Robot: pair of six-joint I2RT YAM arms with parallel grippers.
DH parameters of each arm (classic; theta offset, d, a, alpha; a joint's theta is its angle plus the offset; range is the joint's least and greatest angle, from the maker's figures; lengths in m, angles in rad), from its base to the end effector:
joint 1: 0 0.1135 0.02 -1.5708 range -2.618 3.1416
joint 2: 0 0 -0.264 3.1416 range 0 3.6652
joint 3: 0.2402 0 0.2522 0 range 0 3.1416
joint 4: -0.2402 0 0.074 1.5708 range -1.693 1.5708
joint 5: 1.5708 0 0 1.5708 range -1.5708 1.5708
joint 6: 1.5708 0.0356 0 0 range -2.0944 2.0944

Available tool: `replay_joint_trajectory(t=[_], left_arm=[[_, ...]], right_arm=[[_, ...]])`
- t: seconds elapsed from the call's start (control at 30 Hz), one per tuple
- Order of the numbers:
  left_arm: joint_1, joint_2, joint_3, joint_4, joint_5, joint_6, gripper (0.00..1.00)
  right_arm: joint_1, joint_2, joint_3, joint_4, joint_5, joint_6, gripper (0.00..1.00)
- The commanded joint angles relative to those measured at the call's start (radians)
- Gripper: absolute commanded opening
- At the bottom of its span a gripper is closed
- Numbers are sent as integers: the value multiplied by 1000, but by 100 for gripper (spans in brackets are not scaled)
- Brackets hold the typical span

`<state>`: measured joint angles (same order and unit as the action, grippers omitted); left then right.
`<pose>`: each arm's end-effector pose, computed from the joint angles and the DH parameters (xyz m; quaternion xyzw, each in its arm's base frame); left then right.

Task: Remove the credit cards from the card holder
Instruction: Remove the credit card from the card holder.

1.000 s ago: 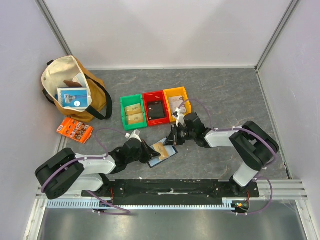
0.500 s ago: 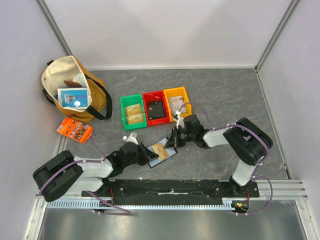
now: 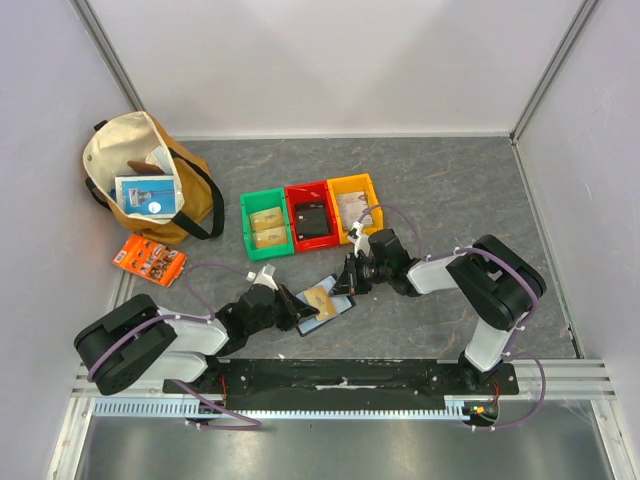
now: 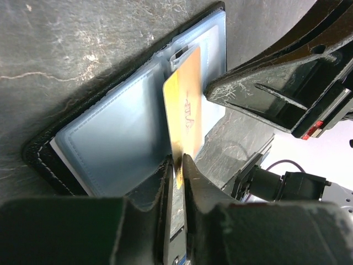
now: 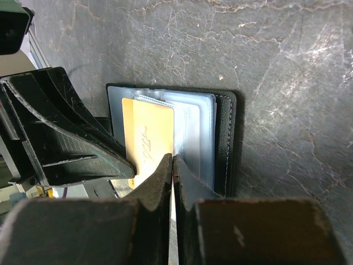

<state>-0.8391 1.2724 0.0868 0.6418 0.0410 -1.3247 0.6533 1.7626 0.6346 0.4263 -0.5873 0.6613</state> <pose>0.1217 -0.1377 0.1047 -0.1996 0.8477 -0.4420 0.2149 0.2331 0.2033 0.1101 -0.1184 0.8687 0.4541 0.1586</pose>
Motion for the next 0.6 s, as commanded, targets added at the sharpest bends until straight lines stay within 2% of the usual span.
replay_joint_trajectory(t=[0.0,0.1,0.3,0.47,0.57], left_arm=[[3,30,-2,44,10,-8,11],[6,6,-19,41,4,-18,2],[9,-108,-47,-66,-21,-21,2],[17,-240,-35,-240,-27,4,2],[18,-338,0,-416,-38,47,2]], right_arm=[[-20,34,-36,-96,86,-57,9],[-29,34,-38,-98,87,-60,9],[-46,37,-39,-109,92,-68,8],[-55,29,-32,-139,107,-86,8],[-55,15,-18,-172,118,-104,8]])
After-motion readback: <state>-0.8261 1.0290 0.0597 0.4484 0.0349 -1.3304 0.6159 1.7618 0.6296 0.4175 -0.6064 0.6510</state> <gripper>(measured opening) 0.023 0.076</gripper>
